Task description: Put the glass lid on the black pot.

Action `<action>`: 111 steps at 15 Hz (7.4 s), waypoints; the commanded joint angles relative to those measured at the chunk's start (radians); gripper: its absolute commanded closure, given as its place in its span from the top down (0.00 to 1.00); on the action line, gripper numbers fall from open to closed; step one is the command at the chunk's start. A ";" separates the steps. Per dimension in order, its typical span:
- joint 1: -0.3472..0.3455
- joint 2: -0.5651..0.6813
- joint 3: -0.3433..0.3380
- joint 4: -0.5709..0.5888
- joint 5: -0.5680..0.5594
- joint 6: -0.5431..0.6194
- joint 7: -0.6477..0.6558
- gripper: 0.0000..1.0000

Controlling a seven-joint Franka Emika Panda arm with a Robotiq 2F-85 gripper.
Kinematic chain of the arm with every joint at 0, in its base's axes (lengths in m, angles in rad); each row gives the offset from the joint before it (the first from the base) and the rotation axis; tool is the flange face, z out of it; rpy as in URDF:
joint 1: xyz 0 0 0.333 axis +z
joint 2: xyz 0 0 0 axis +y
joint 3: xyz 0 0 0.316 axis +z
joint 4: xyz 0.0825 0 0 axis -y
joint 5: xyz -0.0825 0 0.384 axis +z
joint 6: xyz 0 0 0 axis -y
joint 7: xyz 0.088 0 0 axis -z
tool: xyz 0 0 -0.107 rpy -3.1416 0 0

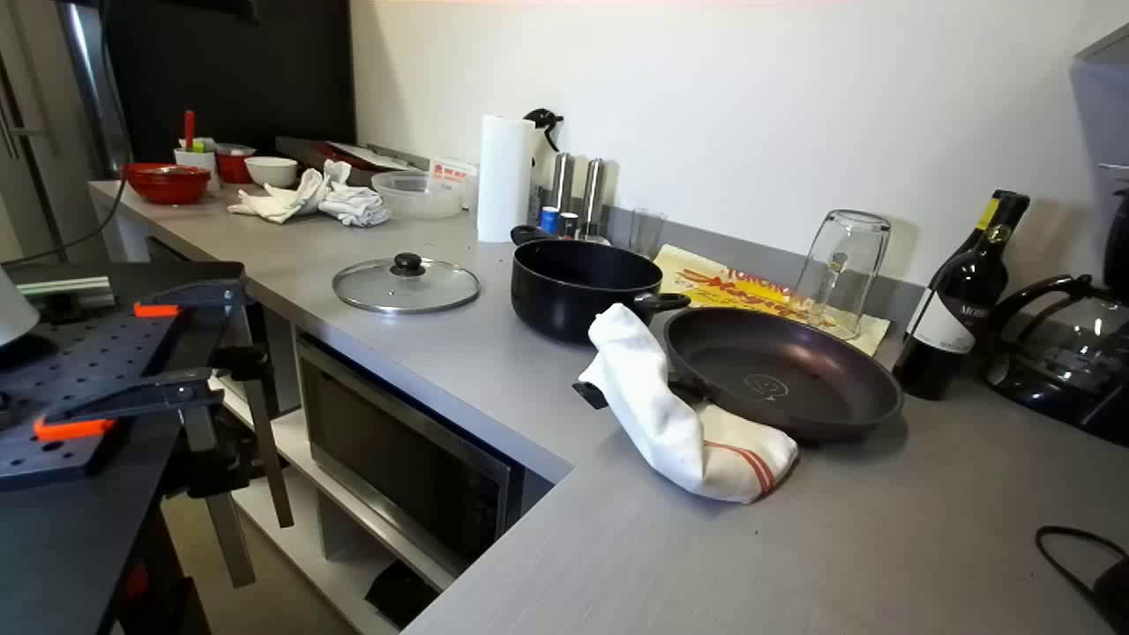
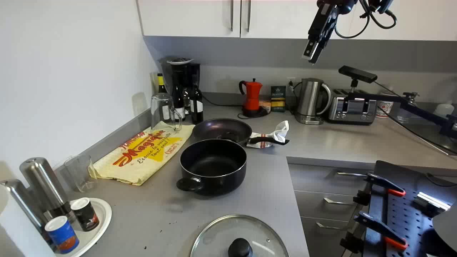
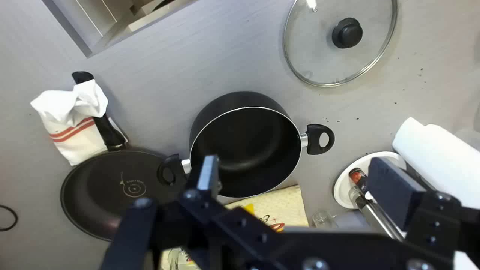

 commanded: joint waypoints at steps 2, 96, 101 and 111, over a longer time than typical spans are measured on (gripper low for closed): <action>-0.011 0.001 0.009 0.002 0.006 -0.002 -0.005 1.00; 0.287 1.171 0.302 0.379 -0.241 0.336 0.281 0.26; 0.297 1.067 0.293 0.281 -0.254 0.340 0.311 0.26; 0.273 0.811 0.272 0.139 -0.274 0.285 0.387 0.26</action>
